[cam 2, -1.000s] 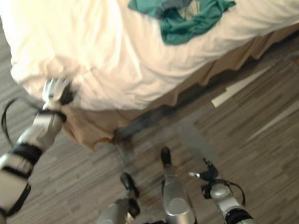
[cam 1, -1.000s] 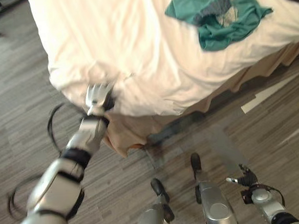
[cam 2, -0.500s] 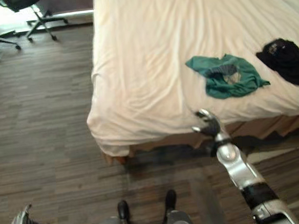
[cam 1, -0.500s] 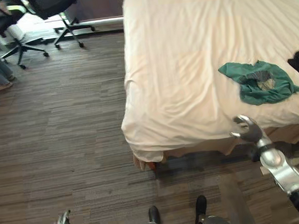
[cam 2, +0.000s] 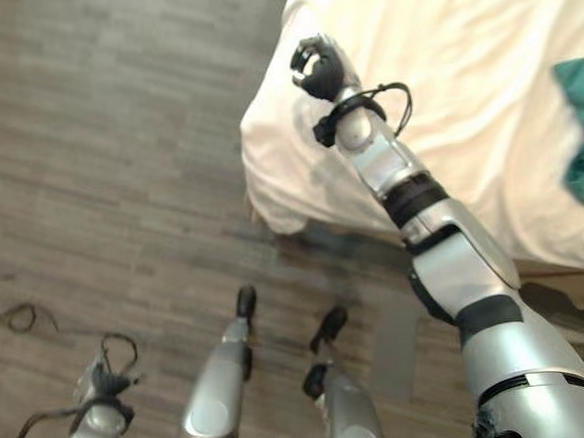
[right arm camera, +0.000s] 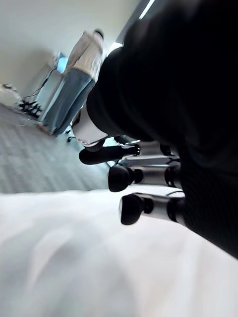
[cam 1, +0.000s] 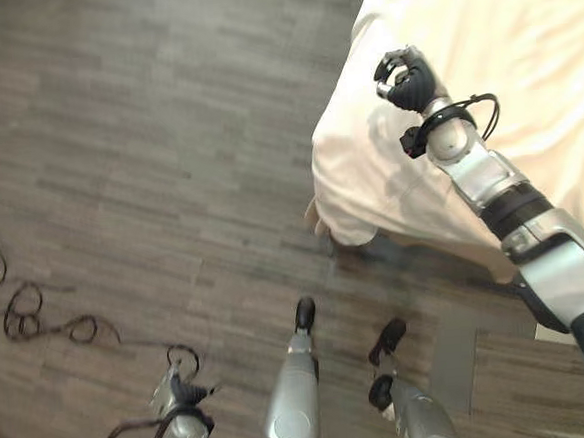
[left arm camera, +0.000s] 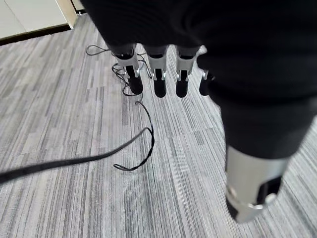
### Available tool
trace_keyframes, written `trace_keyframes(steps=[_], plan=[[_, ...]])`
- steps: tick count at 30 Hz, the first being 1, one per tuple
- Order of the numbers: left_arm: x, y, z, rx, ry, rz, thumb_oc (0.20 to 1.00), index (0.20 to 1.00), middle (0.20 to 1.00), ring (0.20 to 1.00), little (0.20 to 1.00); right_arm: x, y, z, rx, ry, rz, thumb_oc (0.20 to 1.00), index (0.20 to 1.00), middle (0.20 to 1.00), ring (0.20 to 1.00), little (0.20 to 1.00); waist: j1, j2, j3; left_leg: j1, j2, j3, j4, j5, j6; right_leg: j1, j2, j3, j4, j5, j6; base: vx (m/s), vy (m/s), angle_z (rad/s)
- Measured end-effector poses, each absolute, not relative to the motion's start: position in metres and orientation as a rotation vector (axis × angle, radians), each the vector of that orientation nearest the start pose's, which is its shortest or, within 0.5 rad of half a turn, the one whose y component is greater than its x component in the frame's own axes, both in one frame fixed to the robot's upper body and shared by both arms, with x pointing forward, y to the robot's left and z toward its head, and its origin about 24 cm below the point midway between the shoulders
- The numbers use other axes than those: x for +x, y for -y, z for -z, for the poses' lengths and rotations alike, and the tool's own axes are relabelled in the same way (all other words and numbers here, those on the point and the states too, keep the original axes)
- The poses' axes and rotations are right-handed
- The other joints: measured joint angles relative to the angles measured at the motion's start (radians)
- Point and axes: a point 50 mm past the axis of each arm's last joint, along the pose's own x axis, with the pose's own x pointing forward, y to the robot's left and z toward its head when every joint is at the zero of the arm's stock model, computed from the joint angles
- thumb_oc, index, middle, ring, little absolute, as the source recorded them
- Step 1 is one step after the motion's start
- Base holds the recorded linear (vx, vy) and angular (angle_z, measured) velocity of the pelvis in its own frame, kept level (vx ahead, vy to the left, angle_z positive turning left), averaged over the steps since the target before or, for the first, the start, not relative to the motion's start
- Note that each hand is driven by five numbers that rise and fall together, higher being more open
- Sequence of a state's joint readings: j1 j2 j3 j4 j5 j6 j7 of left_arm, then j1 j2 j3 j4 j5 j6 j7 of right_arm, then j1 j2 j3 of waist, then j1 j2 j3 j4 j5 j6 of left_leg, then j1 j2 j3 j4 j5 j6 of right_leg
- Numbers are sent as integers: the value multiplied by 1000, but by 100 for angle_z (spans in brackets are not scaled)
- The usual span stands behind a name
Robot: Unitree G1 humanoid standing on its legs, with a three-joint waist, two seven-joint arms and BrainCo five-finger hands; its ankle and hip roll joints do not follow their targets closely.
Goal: Tidy up the quilt and then pick up the clothes from the bed and put them into the laundry hamper.
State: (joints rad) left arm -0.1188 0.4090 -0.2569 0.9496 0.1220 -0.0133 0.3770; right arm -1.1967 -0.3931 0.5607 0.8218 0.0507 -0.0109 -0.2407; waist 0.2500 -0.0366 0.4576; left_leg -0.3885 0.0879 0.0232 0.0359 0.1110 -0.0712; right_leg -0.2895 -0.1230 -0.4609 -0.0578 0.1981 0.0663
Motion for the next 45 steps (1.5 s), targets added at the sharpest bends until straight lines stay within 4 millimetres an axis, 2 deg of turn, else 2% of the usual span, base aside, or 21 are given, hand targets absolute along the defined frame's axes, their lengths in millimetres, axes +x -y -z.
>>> trace_keyframes(steps=[4, 5, 9, 10, 11, 13, 14, 16, 17, 20, 24, 26, 29, 33, 37, 38, 39, 41, 42, 43, 45], plan=[[215, -260, 86, 752, -658, -228, 1000, 1000, 1000, 1000, 1000, 402, 66, -209, -618, 386, -161, 200, 200, 200, 200, 200, -8, 10, 52, 5, -10, -10, -1, 4, 0, 15, -10, 1, 1, -1, -2, 38, 0, 15], [216, -258, 86, 747, -656, -225, 1000, 1000, 1000, 1000, 1000, 398, 59, -187, -632, 329, -208, 200, 200, 200, 200, 200, -12, 11, 52, 17, -11, -9, -2, 3, 0, 28, -10, 4, -1, -1, -3, 97, -11, 14], [211, -248, 95, 701, -699, -222, 1000, 1000, 1000, 1000, 1000, 344, 50, -46, -651, -50, -455, 200, 200, 200, 200, 200, -17, 8, 50, 113, -12, -6, -44, 1, 0, 107, -10, 26, -8, -2, -3, 92, -12, 5], [205, -249, 99, 692, -727, -217, 1000, 1000, 1000, 1000, 1000, 307, 52, -1, -604, -197, -576, 200, 200, 200, 200, 200, -31, 2, 46, 136, -14, -2, -54, -6, 3, 125, -11, 34, -14, -2, -2, 100, -18, -12], [203, -250, 101, 689, -739, -216, 1000, 1000, 1000, 1000, 1000, 282, 53, 19, -577, -269, -667, 200, 200, 200, 200, 200, -49, 0, 46, 147, -15, 0, -56, -9, 5, 136, -12, 38, -21, -2, -2, 100, -18, -13], [199, -254, 101, 680, -756, -231, 1000, 1000, 1000, 1000, 1000, 258, 56, 21, -526, -267, -796, 200, 200, 200, 200, 200, -61, -6, 42, 166, -14, 25, -58, -10, 6, 140, -12, 60, -21, -2, -2, 67, -6, -36], [198, -256, 101, 678, -759, -241, 1000, 1000, 1000, 1000, 1000, 261, 62, 19, -532, -267, -793, 200, 200, 200, 200, 200, -75, -13, 36, 174, -12, 35, -57, -13, 3, 140, -10, 72, -21, -4, -1, 36, 16, -48], [196, -258, 100, 661, -756, -249, 1000, 1000, 1000, 1000, 1000, 268, 64, -30, -462, -82, -807, 200, 200, 200, 200, 200, -105, -12, 34, 180, -5, 51, -60, -14, -4, 138, -6, 89, -22, -7, 1, -11, 20, -32], [191, -259, 103, 662, -773, -248, 1000, 1000, 1000, 1000, 1000, 282, 68, -76, -363, 115, -749, 200, 200, 200, 200, 200, -127, -21, 12, 180, 4, 68, -57, -10, -8, 127, 3, 107, -22, -19, 0, -23, 7, -36], [181, -256, 108, 645, -791, -227, 1000, 1000, 1000, 1000, 1000, 300, 81, -143, -252, 384, -607, 200, 200, 200, 200, 200, -150, -22, -50, 149, 20, 96, -50, -7, -11, 83, 14, 131, -22, -19, 8, -29, 2, -33], [179, -242, 110, 640, -765, -169, 1000, 1000, 1000, 1000, 1000, 327, 110, -173, -227, 486, -362, 200, 200, 200, 200, 200, -165, -5, -64, 104, 27, 106, -48, 5, -13, 32, 16, 133, -19, -9, 14, -67, 21, -13], [180, -238, 111, 636, -756, -155, 1000, 1000, 1000, 1000, 1000, 342, 132, -164, -235, 414, -215, 200, 200, 200, 200, 200, -162, 8, -61, 84, 27, 105, -53, 13, -15, 11, 16, 131, -20, -1, 11, -51, 34, 5], [179, -236, 113, 637, -764, -145, 1000, 1000, 1000, 1000, 1000, 359, 173, -127, -294, 222, 5, 200, 200, 200, 200, 200, -159, 41, -43, 70, 24, 102, -53, 18, -19, 1, 14, 127, -19, 0, 11, -16, 42, 7], [179, -235, 114, 642, -780, -142, 1000, 1000, 1000, 1000, 1000, 349, 229, -68, -297, -54, 259, 200, 200, 200, 200, 200, -159, 84, -5, 88, 16, 102, -57, 20, -4, 22, 8, 122, -20, 16, 2, 39, 104, 6], [186, -225, 114, 620, -777, -129, 1000, 1000, 1000, 1000, 1000, 287, 274, 18, -225, -404, 484, 200, 200, 200, 200, 200, -183, 82, 7, 189, -3, 107, -108, 12, 5, 100, -5, 120, -22, 10, -5, 215, 160, 4], [184, -225, 116, 618, -787, -127, 1000, 1000, 1000, 1000, 1000, 279, 276, 27, -198, -440, 507, 200, 200, 200, 200, 200, -187, 82, 7, 213, -4, 106, -117, 15, 9, 122, -7, 114, -22, 8, -7, 171, 117, 9], [186, -223, 116, 628, -791, -106, 1000, 1000, 1000, 1000, 1000, 242, 281, 64, -182, -610, 542, 200, 200, 200, 200, 200, -223, 70, 7, 275, -13, 106, -120, -14, 11, 182, -14, 117, -22, 3, -1, 152, 147, 5], [181, -224, 118, 648, -807, -82, 1000, 1000, 1000, 1000, 1000, 178, 280, 109, -164, -852, 581, 200, 200, 200, 200, 200, -260, 32, -49, 342, -30, 134, -125, -58, 30, 212, -35, 128, 8, -24, 33, 167, 199, -34], [180, -225, 119, 657, -823, -75, 1000, 1000, 1000, 1000, 1000, 162, 278, 119, -157, -903, 580, 655, 655, 655, 655, 655, -280, 27, -60, 360, -32, 142, -125, -68, 34, 203, -45, 134, 54, -41, 48, 182, 193, -52], [175, -225, 124, 658, -852, -66, 1000, 1000, 1000, 1000, 1000, 146, 281, 125, -168, -963, 586, 1000, 1000, 1000, 1000, 1000, -304, 41, -69, 380, -16, 162, -125, -71, 44, 184, -47, 139, 127, -41, 51, 205, 142, -54], [177, -222, 125, 699, -858, -28, 1000, 1000, 1000, 1000, 1000, 110, 275, 141, -180, -1099, 545, 1000, 1000, 1000, 1000, 1000, -344, 31, -94, 442, 7, 240, -126, -99, 57, 93, -56, 116, 303, -52, 66, 210, 63, -101]])
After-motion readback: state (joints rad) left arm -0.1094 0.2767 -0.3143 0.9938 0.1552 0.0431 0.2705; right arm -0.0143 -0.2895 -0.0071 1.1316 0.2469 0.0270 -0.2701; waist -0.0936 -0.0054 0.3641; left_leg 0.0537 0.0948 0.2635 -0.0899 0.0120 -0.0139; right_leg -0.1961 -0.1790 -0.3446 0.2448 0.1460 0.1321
